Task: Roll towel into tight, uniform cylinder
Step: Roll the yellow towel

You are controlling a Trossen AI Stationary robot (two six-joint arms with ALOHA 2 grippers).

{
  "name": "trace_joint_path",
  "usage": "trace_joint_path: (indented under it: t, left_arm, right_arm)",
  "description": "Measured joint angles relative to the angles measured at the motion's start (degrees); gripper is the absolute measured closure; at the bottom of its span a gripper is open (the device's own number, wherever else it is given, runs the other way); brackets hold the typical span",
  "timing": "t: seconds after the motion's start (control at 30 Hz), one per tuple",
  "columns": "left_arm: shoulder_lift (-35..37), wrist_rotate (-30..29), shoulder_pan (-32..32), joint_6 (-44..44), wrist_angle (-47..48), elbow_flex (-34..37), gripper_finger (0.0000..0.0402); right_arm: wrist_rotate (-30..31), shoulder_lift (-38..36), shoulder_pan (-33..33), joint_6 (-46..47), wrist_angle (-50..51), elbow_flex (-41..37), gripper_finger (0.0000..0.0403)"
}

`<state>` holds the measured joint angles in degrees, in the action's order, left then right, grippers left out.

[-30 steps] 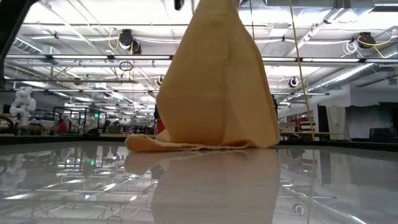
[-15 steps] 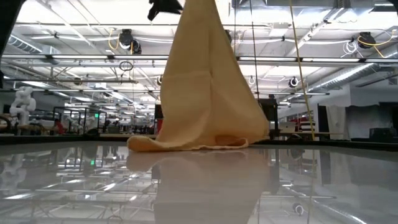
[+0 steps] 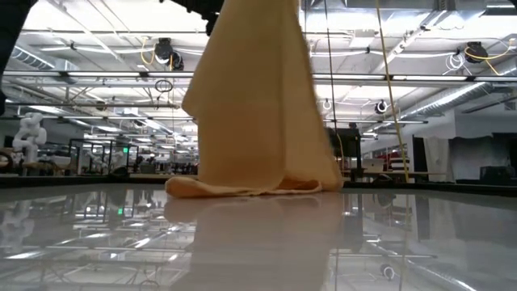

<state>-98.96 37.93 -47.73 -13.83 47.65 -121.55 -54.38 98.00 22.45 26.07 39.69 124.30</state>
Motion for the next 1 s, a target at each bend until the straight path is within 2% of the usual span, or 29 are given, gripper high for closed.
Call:
trace_joint_path:
  t: [0.1,0.23,0.33,0.4,0.53,0.8,0.9,1.0]
  left_arm:
    - [-0.36,-0.02,3.47,-6.06,-0.97,0.24,0.0155]
    - [-3.18,3.81,6.36,-2.13,-0.41,0.27,0.0146]
    - [-6.76,10.85,7.34,3.2,0.21,0.27,0.0145]
    - [-9.59,17.94,7.37,4.52,1.18,0.27,0.0145]
    - [-14.92,29.64,7.23,5.8,1.07,0.34,0.0146]
    - [-20.08,42.13,8.52,2.78,0.38,0.36,0.0167]
    - [-19.83,42.63,9.67,2.52,-1.42,0.27,0.0177]
    - [-19.43,37.85,12.07,2.55,-3.5,0.27,0.0185]
  right_arm:
    - [0.1,0.0,-0.52,-0.16,0.26,-0.01,0.0403]
    - [0.81,-0.09,-0.39,0.52,0.23,0.0,0.0403]
    - [1.77,-0.09,0.4,0.8,0.12,-0.01,0.0403]
    - [1.65,-0.09,0.85,0.25,-0.02,0.0,0.0403]
    - [-3.81,-0.09,1.73,-4.06,-0.06,-0.01,0.0403]
    - [-13.8,-0.09,2.23,-5.68,1.94,0.0,0.0403]
    - [-14.54,-0.12,2.22,-7.02,4.83,0.01,0.0403]
    - [-14.34,-0.11,2.22,-8.66,6.48,0.01,0.0403]
